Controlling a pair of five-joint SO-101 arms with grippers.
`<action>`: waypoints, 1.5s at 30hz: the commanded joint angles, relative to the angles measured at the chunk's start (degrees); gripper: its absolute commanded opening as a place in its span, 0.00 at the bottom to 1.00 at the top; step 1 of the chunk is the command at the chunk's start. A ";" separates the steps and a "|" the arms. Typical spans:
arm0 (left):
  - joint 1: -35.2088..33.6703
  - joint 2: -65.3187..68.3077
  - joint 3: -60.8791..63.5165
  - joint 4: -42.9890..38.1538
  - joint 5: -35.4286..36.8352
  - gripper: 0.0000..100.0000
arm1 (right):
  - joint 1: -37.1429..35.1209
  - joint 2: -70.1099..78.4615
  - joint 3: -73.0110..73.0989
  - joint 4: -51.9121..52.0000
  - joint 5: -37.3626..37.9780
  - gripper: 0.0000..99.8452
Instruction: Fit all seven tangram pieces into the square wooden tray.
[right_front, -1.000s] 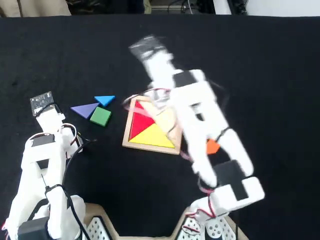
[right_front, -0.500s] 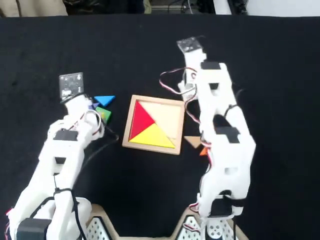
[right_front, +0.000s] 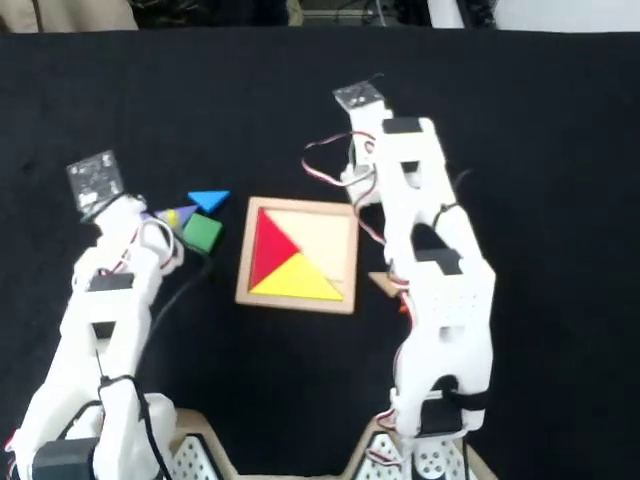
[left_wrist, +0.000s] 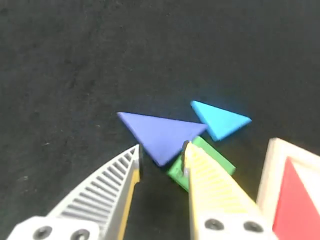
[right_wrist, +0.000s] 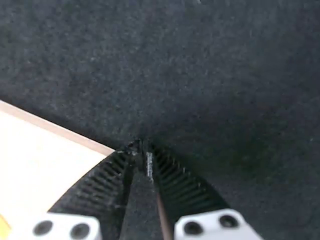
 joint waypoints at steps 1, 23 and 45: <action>-1.27 -0.79 -1.19 -0.97 1.41 0.15 | -3.16 -0.57 -1.36 0.88 2.37 0.01; -11.03 -4.13 -20.79 34.90 -18.20 0.16 | 0.09 -57.01 42.33 -5.27 -0.79 0.01; -24.57 -4.66 -22.29 54.15 -40.70 0.16 | -3.78 -66.15 68.79 -23.56 -10.90 0.01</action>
